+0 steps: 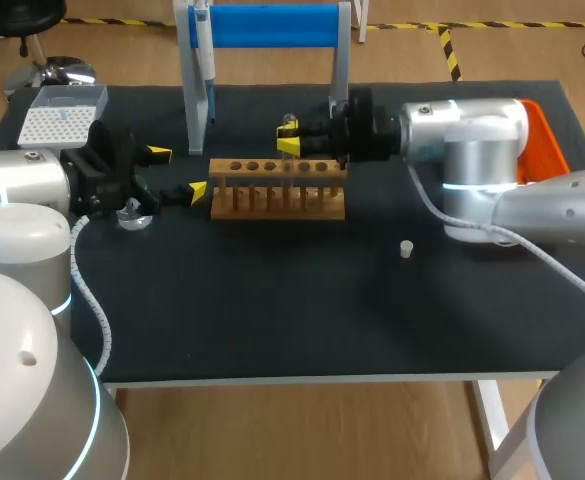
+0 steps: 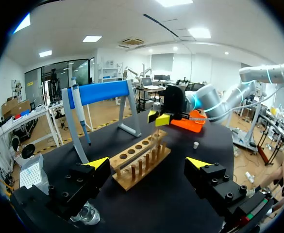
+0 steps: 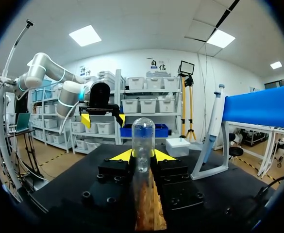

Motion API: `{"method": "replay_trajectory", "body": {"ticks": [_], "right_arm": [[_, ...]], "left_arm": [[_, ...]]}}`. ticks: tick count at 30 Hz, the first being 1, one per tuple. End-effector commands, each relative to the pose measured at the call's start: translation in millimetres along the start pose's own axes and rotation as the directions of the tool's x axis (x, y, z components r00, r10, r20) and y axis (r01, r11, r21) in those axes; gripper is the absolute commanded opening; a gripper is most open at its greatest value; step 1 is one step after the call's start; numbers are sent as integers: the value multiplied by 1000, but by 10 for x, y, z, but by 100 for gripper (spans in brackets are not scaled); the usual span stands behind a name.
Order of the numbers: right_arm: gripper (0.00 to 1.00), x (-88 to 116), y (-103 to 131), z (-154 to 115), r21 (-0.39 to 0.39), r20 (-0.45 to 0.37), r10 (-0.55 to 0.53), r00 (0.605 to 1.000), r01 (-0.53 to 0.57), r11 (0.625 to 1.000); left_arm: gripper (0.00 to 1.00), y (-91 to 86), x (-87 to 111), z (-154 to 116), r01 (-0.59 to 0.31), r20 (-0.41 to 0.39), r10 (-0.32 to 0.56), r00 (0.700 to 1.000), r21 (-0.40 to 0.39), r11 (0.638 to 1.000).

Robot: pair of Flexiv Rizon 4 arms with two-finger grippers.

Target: Invert the test tube, pick up the pipette, mount the tip to pipette, aspirate from beaker and dispense into the tube, eject the tip, return the pipette, and cap with the stopper.

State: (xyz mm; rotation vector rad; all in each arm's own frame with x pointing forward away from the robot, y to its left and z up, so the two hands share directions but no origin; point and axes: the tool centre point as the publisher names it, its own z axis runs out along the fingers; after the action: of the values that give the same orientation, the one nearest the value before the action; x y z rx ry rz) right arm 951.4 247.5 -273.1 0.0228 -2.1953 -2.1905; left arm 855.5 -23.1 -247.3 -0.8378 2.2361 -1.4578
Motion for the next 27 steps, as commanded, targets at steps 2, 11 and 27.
{"method": "replay_trajectory", "body": {"ticks": [2, 11, 27], "right_arm": [[0, 13, 64, -4, 10, 2, -1, 1000, 1, 1000], [0, 9, 115, 16, 22, 5, -3, 1000, 3, 1000], [0, 22, 196, 56, 29, 20, 11, 1000, -12, 1000]], "left_arm": [[100, 12, -1, 8, -1, 0, 1, 1000, 4, 1000], [100, 12, -1, 8, -1, 0, 1, 1000, 4, 1000], [100, 12, -1, 8, -1, 0, 1, 1000, 4, 1000]]}}
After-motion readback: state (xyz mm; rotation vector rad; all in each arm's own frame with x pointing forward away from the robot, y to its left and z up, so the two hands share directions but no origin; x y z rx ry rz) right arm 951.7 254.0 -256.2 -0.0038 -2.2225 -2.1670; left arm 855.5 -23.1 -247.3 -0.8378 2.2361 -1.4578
